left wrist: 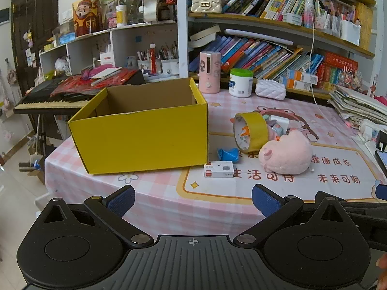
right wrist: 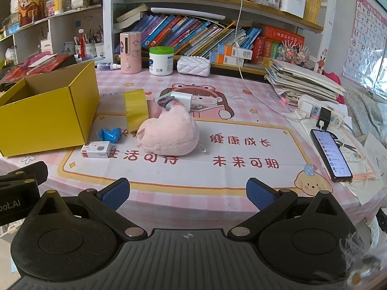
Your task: Organize objects
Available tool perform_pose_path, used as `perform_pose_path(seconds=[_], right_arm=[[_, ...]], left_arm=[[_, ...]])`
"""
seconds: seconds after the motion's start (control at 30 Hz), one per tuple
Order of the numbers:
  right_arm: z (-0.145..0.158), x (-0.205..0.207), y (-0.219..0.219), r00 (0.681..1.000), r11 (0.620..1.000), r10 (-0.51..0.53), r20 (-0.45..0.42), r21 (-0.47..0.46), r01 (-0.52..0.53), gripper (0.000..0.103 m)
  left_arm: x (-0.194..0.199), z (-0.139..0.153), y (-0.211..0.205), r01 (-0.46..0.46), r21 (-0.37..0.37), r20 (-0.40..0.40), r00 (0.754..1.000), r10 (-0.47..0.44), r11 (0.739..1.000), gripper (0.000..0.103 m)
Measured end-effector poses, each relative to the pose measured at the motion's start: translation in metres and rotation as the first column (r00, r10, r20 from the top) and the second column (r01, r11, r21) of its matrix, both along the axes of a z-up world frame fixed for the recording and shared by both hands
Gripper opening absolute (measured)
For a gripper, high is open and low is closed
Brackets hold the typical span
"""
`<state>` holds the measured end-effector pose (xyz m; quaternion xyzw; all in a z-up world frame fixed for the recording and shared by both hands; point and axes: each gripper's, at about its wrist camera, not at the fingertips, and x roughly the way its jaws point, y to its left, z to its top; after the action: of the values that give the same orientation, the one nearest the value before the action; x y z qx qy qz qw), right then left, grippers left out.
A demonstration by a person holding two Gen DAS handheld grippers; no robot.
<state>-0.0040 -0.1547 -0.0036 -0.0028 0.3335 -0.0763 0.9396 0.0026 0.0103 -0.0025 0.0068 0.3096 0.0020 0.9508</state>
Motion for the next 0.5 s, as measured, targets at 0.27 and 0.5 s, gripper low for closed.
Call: perform_pose_path(seconds=[0.27, 0.5], right_arm=[[-0.0001, 0.0004, 0.0007, 1.000, 1.000, -0.001, -0.003, 0.001, 0.001, 0.103], [-0.0009, 0.0013, 0.0004, 1.000, 1.000, -0.010, -0.009, 0.018, 0.010, 0.103]], left_arm=[[-0.0010, -0.0005, 0.0015, 0.004, -0.004, -0.001, 1.000, -0.004, 1.000, 0.103], [0.0010, 0.0017, -0.0025, 0.014, 0.018, -0.006, 1.000, -0.014, 1.000, 0.103]])
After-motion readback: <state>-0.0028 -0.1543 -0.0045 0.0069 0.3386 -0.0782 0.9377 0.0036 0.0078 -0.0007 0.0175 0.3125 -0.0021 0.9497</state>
